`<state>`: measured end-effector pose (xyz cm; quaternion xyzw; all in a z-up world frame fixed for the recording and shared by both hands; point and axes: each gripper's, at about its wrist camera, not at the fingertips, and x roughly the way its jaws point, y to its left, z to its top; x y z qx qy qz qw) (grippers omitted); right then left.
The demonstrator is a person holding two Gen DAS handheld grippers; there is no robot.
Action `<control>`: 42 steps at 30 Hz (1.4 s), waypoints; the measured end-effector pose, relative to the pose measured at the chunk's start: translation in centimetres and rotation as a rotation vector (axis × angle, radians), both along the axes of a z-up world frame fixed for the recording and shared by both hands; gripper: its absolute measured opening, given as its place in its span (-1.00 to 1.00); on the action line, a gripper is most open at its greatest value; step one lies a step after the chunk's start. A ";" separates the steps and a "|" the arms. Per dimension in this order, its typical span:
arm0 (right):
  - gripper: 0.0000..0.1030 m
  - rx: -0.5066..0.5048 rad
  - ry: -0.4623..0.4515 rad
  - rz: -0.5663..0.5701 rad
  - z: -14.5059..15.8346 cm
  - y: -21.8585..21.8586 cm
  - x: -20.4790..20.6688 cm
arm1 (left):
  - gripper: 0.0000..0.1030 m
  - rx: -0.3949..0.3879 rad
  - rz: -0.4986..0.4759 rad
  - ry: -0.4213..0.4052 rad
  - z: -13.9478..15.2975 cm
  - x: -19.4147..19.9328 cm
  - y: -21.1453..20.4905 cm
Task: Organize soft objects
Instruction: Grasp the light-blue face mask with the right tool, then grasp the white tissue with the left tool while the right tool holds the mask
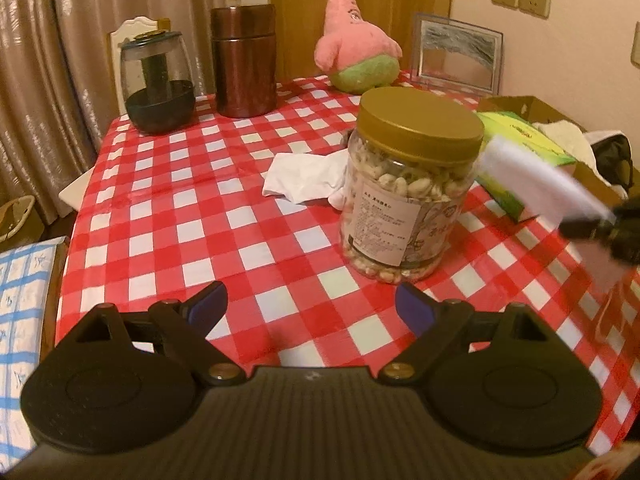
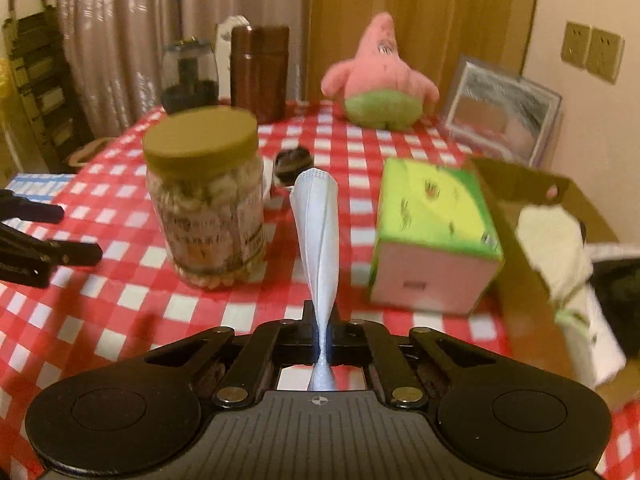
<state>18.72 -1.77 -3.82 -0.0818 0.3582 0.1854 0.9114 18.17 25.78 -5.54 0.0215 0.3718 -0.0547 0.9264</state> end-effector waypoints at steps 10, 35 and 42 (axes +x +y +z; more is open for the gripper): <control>-0.94 0.018 -0.045 0.065 2.9 -0.9 4.9 | 0.74 0.032 -0.036 -0.006 -0.4 4.1 2.3; -0.93 0.013 -0.048 0.103 1.6 -0.2 14.9 | 0.48 -0.013 -0.375 0.017 -4.6 20.2 4.1; -0.93 0.023 -0.051 0.095 1.5 -0.2 15.5 | 0.06 0.031 -0.436 0.041 -5.9 22.0 2.8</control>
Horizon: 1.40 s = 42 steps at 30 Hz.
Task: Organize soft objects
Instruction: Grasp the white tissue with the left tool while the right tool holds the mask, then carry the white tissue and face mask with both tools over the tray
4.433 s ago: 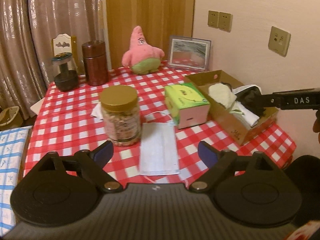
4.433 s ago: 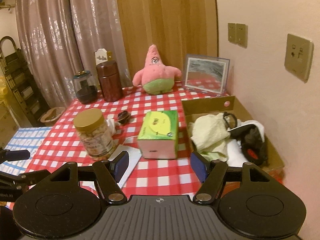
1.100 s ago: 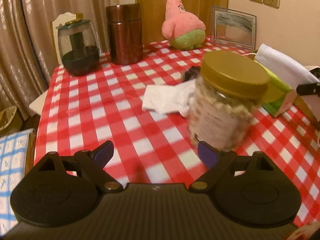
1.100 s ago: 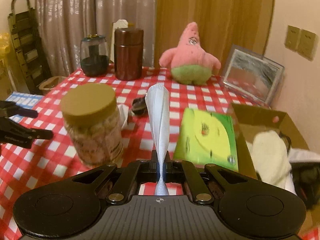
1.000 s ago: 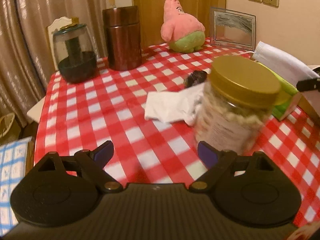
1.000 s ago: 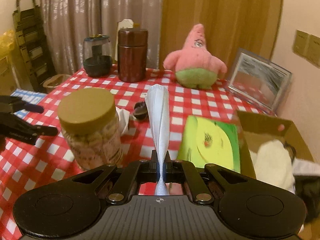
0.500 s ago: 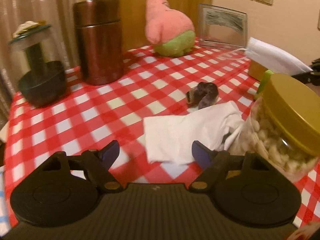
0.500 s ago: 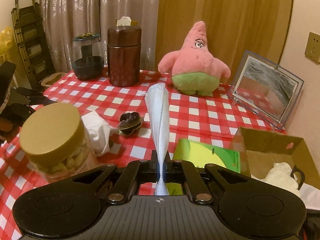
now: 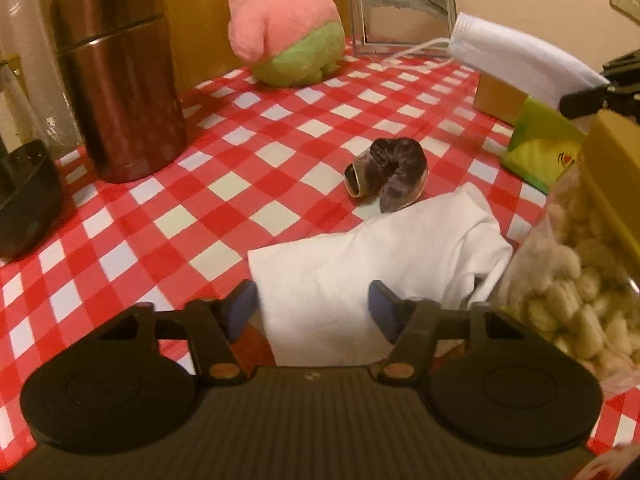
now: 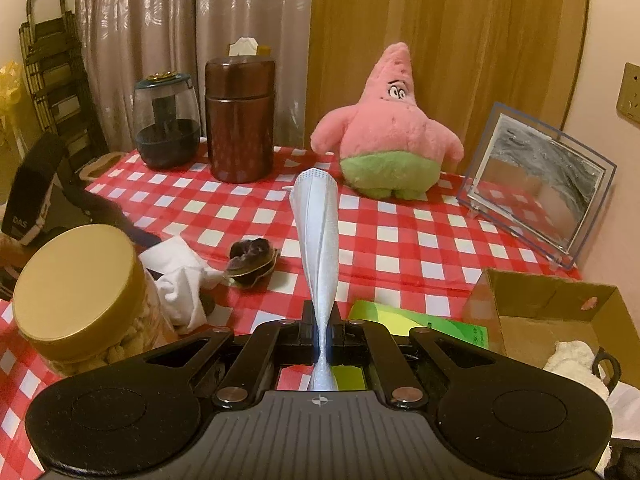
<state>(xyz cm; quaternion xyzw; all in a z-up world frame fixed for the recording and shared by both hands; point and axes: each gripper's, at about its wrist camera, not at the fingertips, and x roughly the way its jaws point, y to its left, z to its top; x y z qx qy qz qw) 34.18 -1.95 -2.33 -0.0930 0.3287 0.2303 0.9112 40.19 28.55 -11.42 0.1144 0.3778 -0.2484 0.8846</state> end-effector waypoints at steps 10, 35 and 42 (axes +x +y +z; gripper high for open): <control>-0.93 0.083 0.017 -0.029 -0.1 -1.7 0.3 | -0.87 -0.009 -0.011 0.023 0.0 0.3 -0.8; -0.93 0.265 0.033 -0.057 1.3 -5.6 0.9 | -0.90 -0.193 0.358 -0.107 10.9 -4.1 5.1; -0.94 0.237 0.030 -0.026 1.9 -4.5 0.1 | -0.90 -0.206 0.419 -0.155 14.5 -4.6 4.6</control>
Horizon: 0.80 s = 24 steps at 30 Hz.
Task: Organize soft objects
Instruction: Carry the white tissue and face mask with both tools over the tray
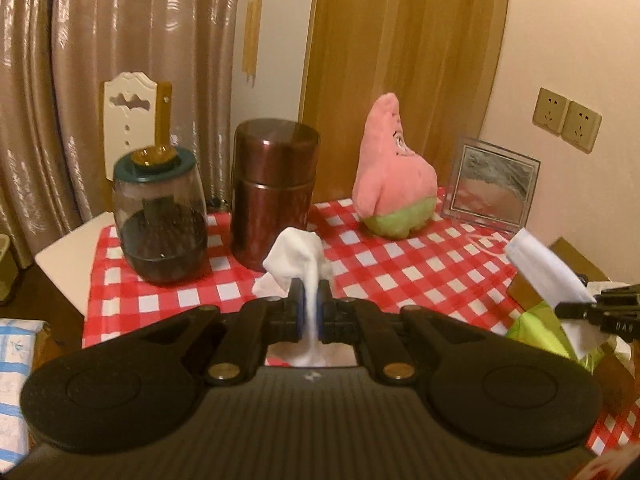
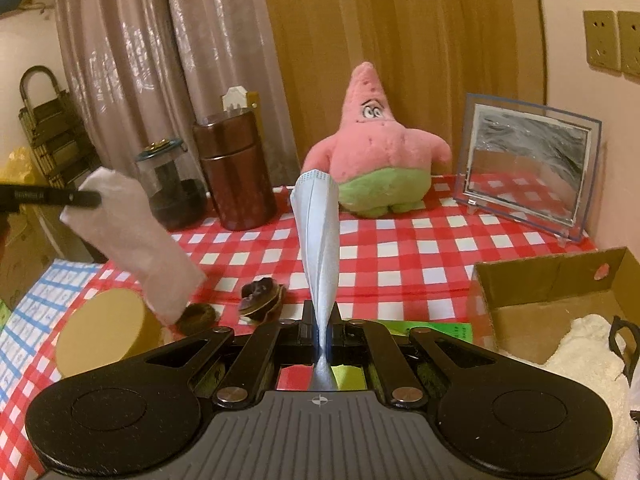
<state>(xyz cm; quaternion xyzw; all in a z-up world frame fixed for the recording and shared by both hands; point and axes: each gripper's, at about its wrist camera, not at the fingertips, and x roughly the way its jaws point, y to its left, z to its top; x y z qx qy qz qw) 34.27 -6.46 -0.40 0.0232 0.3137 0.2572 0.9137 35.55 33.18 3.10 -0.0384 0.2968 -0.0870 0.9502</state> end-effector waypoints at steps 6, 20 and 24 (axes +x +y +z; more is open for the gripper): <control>-0.93 -0.015 0.009 0.004 1.0 0.4 -1.4 | -0.90 0.016 0.040 0.003 2.3 -1.5 -1.1; -0.93 -0.019 -0.018 0.005 8.0 -0.1 -8.7 | -0.90 0.019 0.038 -0.025 9.9 -10.7 -4.3; -0.94 -0.005 -0.019 0.004 9.5 -0.9 -11.3 | -0.90 0.032 0.017 -0.027 12.0 -13.7 -6.2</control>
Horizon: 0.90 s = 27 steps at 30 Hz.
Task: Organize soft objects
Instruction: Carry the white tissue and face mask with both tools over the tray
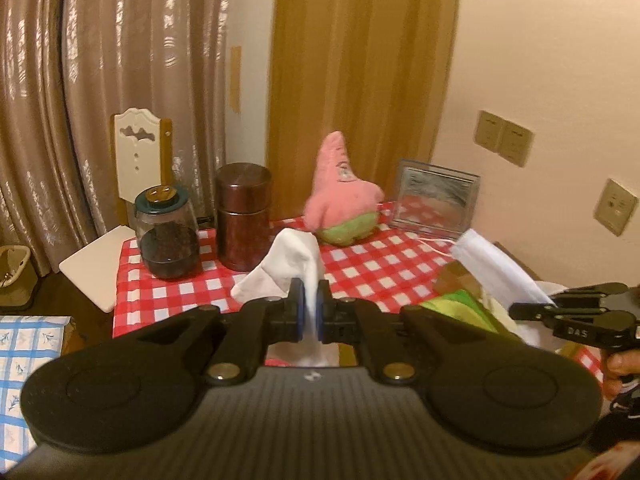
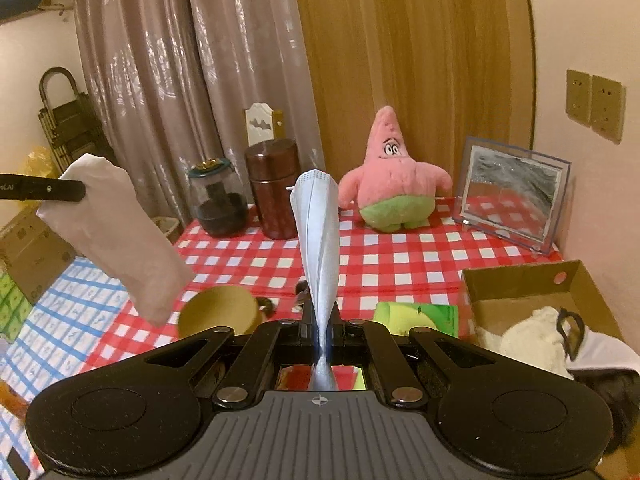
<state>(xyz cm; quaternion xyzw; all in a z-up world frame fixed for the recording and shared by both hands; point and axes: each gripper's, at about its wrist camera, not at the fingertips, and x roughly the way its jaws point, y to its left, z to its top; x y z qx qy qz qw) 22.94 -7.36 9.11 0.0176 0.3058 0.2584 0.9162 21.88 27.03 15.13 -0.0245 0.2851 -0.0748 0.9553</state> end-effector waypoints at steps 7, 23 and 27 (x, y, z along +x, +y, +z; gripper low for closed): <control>-0.93 0.010 -0.002 -0.019 2.2 -2.6 -4.1 | -0.90 0.002 -0.075 -0.002 3.3 -4.7 -4.5; -0.93 -0.051 -0.011 -0.194 4.2 -15.0 -8.1 | -0.90 -0.022 -0.312 -0.033 5.5 -7.1 -20.1; -0.93 -0.074 -0.012 -0.229 4.2 -17.6 -7.5 | -0.90 -0.047 -0.358 -0.030 4.8 -5.7 -24.2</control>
